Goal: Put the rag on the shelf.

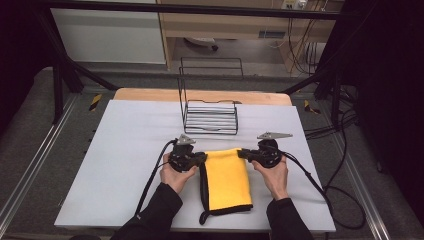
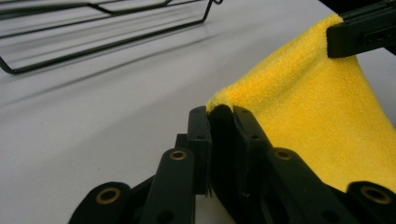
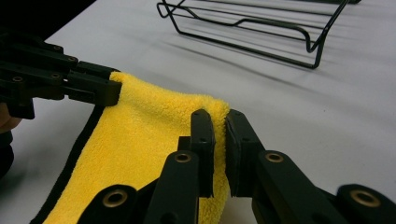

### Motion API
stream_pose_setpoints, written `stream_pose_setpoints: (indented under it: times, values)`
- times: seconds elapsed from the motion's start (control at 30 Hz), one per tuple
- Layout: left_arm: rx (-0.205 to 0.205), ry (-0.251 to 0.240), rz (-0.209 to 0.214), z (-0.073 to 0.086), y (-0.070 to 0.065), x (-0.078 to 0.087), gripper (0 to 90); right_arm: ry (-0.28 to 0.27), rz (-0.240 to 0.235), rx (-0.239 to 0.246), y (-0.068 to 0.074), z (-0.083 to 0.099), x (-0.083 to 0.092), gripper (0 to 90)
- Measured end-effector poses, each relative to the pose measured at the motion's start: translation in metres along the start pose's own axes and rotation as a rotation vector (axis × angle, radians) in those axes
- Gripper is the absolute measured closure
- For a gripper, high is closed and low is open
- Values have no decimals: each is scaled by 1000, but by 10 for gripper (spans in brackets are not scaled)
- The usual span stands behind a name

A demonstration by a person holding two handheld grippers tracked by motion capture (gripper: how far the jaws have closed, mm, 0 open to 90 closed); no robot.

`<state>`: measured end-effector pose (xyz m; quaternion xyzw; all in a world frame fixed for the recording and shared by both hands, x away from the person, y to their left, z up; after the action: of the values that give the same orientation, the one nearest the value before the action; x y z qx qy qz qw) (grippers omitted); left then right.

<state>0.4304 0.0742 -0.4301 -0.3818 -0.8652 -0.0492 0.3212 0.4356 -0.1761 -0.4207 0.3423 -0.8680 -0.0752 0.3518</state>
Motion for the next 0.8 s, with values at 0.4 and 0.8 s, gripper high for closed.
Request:
stream_pose_setpoints:
  times: [0.4, 0.8]
  values:
    - [-43, -96, -21, -14, -11, 23, 785, -118, 9, 35, 21, -7, 26, 836]
    - [-98, -187, -41, -34, -24, 49, 788, -225, 32, 80, 38, -18, 48, 837]
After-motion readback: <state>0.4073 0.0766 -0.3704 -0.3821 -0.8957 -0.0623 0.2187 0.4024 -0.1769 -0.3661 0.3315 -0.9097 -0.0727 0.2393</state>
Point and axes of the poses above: each handheld gripper's, and its own axes: x roughly backward along the jaws, z roughly out of its underside, y roughly to its left, the point moved 3 cm from there along -x, roughly forward along the jaws, and after that the axes turned 5 degrees about -x, right-handed, at the moved point
